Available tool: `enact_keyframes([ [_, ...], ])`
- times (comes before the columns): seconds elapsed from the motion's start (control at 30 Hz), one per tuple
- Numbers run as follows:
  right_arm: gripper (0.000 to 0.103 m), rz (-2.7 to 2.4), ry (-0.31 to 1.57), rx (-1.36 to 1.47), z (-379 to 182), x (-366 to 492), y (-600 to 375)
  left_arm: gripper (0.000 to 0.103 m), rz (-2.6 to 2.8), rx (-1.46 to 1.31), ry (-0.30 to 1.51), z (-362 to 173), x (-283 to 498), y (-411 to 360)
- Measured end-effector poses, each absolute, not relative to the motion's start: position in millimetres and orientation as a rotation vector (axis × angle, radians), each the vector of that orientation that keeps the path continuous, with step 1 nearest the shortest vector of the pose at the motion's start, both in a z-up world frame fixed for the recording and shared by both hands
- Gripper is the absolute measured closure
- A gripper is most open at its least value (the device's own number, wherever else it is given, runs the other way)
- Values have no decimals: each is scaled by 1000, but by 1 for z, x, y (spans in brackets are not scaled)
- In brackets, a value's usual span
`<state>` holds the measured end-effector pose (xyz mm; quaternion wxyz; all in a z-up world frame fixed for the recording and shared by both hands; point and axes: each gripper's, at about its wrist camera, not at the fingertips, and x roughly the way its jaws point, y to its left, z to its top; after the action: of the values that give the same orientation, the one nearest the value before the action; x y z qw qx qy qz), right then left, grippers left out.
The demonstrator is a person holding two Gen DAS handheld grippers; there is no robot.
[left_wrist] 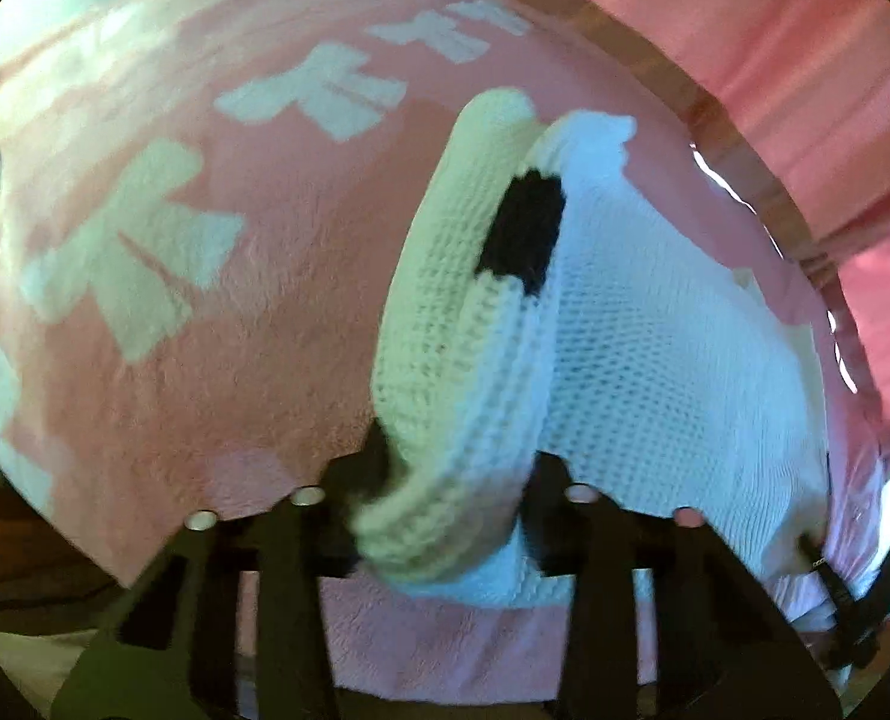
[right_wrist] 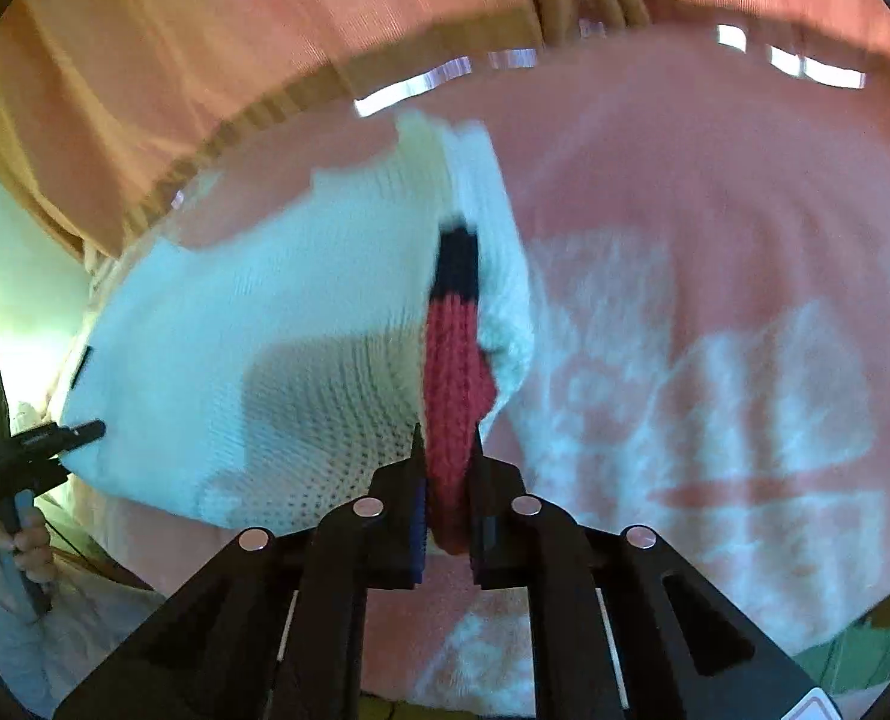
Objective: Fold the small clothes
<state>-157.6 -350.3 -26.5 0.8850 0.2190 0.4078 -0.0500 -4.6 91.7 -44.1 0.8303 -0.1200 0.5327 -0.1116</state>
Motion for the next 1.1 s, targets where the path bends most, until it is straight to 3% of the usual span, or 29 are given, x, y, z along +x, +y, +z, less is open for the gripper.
enact_keyframes([
  [0.13,96,-174,830,426,5,-191,-362,71,-258,-240,1139,-29,-32,104],
  [0.27,95,-231,1074,458,-55,-184,-365,66,-220,-265,1238,-64,-40,110],
  [0.37,83,-277,1077,350,-43,-182,-352,60,-207,-212,1200,-51,-49,105],
  [0.47,78,-281,1011,356,-18,-191,-352,60,-215,-183,1101,-10,-58,105],
  [0.63,56,-168,903,374,28,-151,-368,25,-258,-153,931,49,-28,76],
  [0.73,53,-103,891,295,31,-103,-364,22,-268,-41,879,48,17,38],
  [0.83,54,-99,919,191,16,-47,-359,22,-272,13,941,19,62,16],
  [0.97,54,-89,979,155,-13,-6,-358,27,-224,-3,1025,-25,101,10],
  [1.0,61,-94,985,156,-18,-3,-360,39,-211,10,1031,-30,103,11],
  [1.03,80,-93,985,160,-22,1,-361,54,-205,27,1037,-34,105,11],
  [1.07,90,-91,969,163,-23,3,-361,61,-219,38,1045,-36,107,10],
  [1.1,96,-79,959,169,-21,4,-361,81,-245,35,1046,-36,108,11],
])
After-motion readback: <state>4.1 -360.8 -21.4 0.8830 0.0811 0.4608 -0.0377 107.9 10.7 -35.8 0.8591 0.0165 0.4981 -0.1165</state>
